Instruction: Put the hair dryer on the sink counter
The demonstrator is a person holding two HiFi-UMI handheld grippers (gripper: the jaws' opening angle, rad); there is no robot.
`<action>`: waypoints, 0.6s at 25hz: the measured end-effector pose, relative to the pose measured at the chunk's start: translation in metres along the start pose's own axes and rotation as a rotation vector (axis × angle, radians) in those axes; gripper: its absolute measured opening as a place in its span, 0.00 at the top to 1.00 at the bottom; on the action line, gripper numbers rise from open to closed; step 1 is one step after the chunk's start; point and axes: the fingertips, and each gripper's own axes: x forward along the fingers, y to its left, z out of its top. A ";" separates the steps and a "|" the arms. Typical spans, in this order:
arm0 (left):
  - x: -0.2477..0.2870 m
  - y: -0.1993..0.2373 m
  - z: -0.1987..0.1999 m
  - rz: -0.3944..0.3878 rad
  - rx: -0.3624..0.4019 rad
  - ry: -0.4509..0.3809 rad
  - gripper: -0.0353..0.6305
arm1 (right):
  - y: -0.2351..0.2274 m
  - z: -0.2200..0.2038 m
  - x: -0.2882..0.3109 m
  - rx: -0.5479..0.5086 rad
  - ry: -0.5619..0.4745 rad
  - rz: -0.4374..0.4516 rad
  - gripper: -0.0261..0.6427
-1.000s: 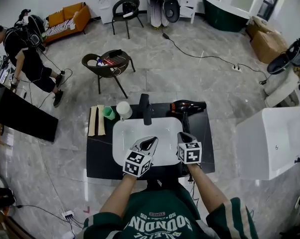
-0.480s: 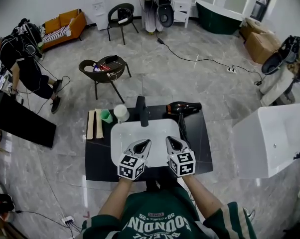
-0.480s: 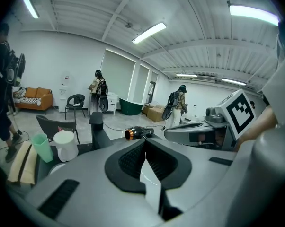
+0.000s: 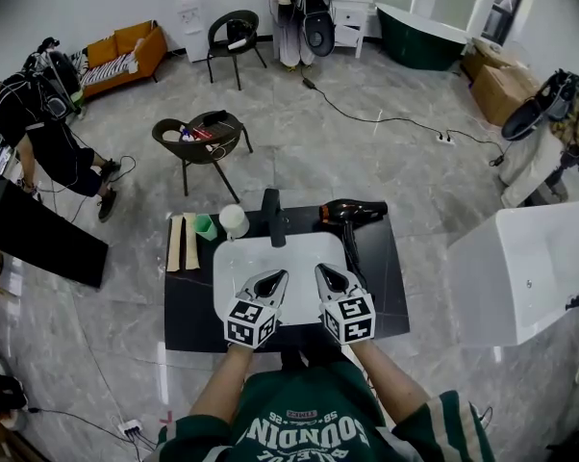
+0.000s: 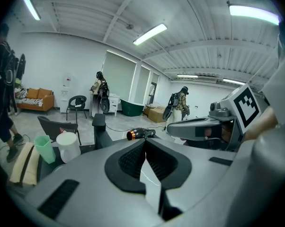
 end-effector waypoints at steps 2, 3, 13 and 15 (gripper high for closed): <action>0.000 0.001 0.000 0.003 -0.002 0.001 0.93 | 0.001 0.002 0.000 -0.007 -0.002 0.004 0.90; 0.001 0.002 0.000 0.004 -0.004 0.001 0.93 | 0.001 0.002 0.000 -0.008 -0.002 0.006 0.90; 0.006 0.006 0.002 0.001 -0.008 0.000 0.93 | 0.000 0.003 0.003 -0.004 0.010 0.008 0.90; 0.007 0.006 0.002 0.002 -0.010 0.003 0.93 | 0.000 0.003 0.002 -0.005 0.011 0.009 0.90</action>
